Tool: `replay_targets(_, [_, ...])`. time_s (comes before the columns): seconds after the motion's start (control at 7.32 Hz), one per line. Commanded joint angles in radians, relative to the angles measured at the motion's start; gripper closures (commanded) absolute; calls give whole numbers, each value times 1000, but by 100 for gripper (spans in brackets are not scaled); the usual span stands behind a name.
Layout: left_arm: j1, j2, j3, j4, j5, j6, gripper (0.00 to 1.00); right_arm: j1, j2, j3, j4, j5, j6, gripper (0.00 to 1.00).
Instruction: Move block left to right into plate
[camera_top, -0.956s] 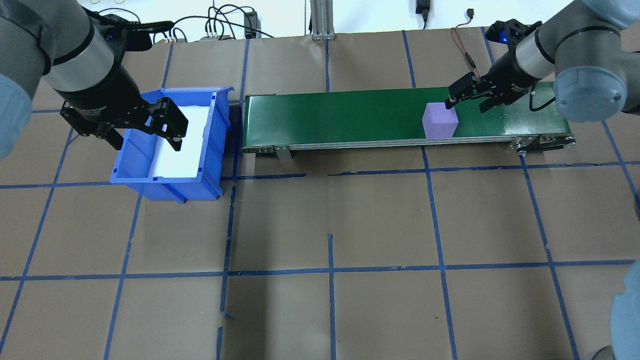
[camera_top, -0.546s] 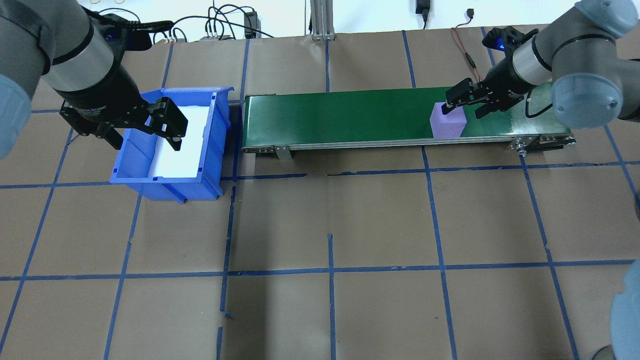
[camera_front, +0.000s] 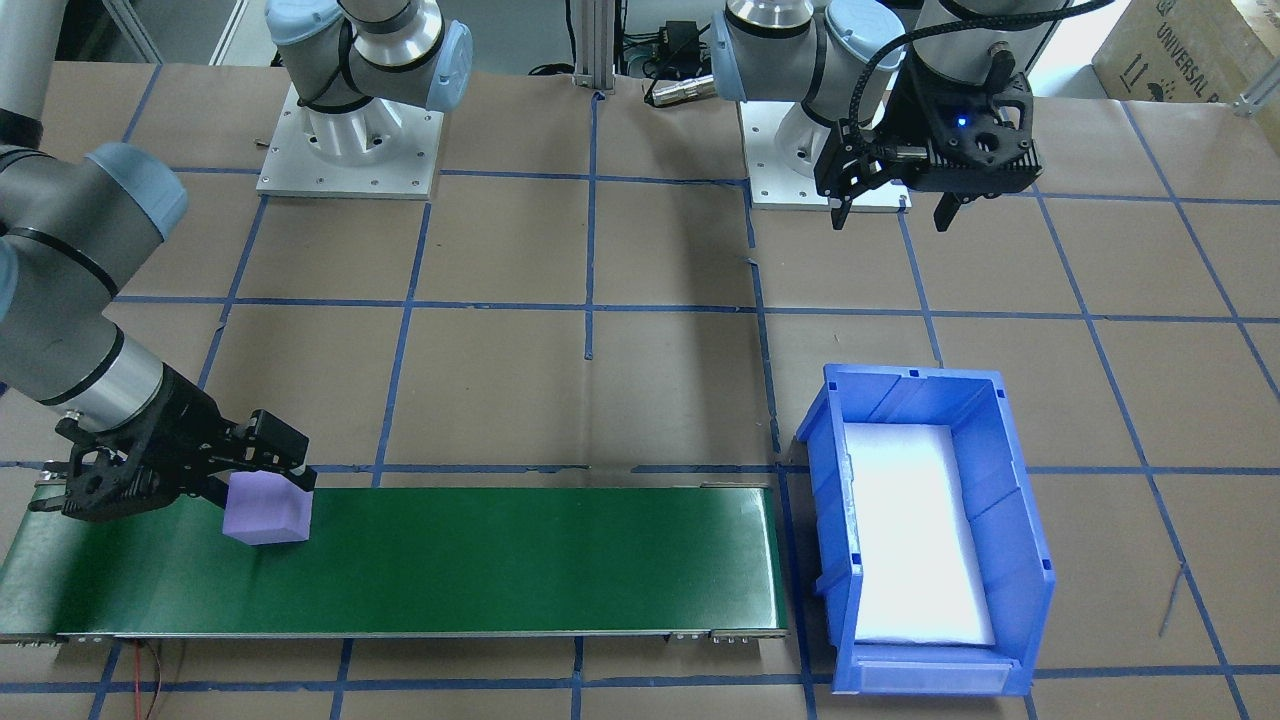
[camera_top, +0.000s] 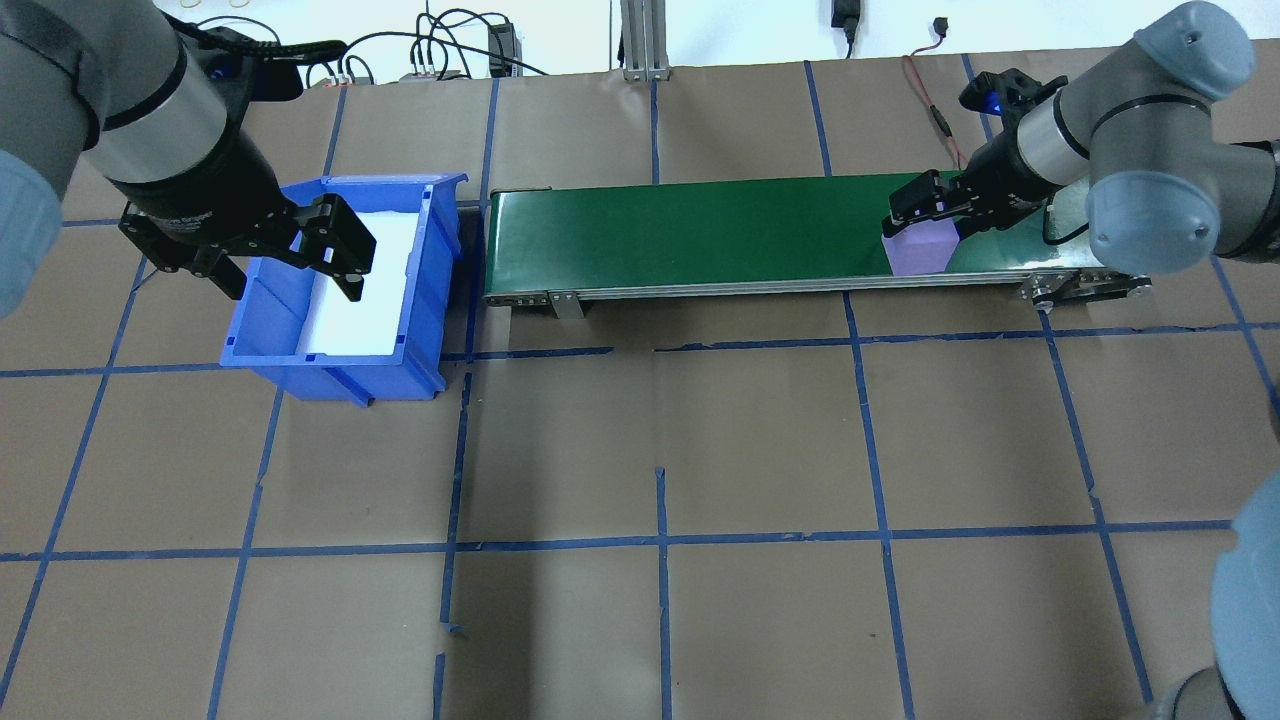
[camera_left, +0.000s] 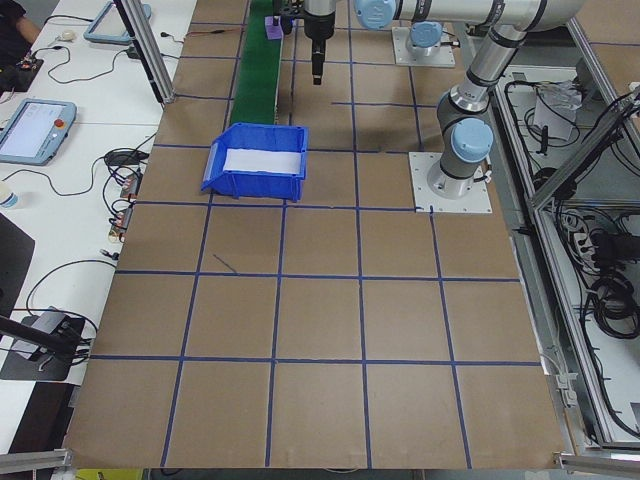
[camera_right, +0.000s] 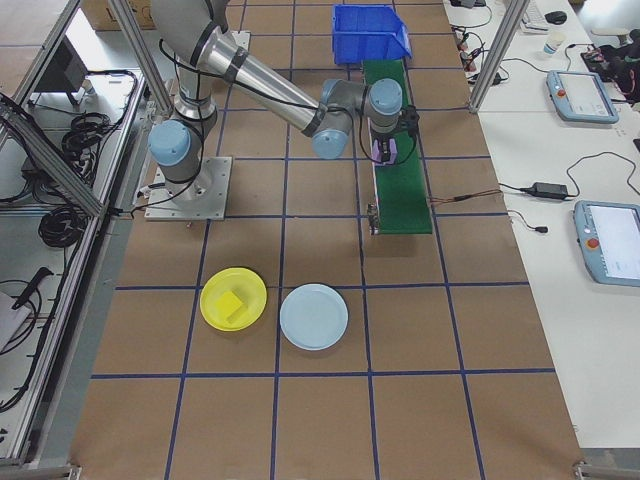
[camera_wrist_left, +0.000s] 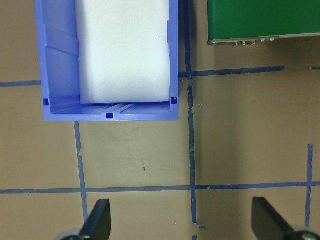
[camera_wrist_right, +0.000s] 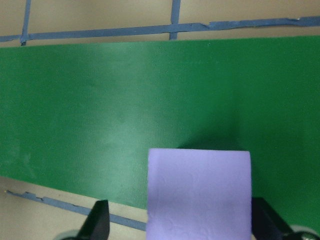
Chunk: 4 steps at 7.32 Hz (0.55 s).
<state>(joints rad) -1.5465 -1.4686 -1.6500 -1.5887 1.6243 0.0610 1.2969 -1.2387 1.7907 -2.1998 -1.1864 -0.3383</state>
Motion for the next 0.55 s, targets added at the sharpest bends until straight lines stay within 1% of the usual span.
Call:
replay_targets(0.0, [-3,1,-1,-1,-1,-1,0,-5,2,10,-31,-18,-5,0])
replay_targets(0.14, [-3,1,-2,-1,-1,-6,0,-37,2,13,-52,-47,-7,14])
replay_targets(0.27, [-3,-1,-2,-2,-1,-4,0,-69,1,31,-60,-47,-8,28])
replay_targets(0.41, [-3,1,-2,-2,3,5,0,-95,-7,45,-60,-47,-10,49])
